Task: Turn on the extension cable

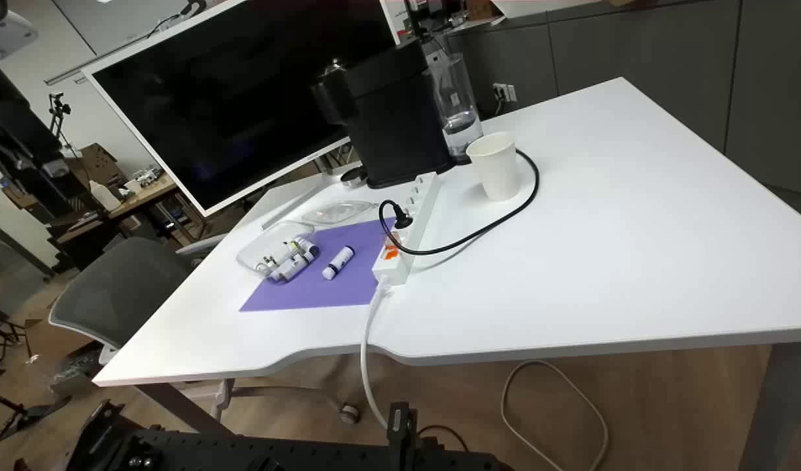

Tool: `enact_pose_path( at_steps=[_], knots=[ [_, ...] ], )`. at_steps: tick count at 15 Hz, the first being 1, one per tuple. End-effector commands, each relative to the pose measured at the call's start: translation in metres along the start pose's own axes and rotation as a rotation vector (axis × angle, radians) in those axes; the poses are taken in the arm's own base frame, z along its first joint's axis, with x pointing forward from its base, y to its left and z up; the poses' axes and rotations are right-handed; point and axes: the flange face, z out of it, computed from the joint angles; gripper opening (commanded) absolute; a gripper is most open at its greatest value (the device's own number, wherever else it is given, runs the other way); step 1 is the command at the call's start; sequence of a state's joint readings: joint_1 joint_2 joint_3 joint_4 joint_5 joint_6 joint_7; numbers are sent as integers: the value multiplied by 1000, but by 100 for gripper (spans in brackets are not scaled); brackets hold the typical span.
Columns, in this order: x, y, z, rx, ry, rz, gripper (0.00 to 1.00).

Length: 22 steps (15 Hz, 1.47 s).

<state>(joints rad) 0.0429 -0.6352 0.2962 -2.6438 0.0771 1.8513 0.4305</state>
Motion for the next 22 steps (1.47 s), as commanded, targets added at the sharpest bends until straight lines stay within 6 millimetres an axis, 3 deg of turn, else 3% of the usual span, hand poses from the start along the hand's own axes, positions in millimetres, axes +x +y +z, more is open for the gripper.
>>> enact_pose_path(
  at_steps=[1,12,16,22],
  knots=[
    [0,0,0,0,0,0,100],
    [2,4,-1,-14,20,6,100],
    [25,39,-7,-83,110,37,100],
    [75,114,0,-93,127,31,100]
  ],
)
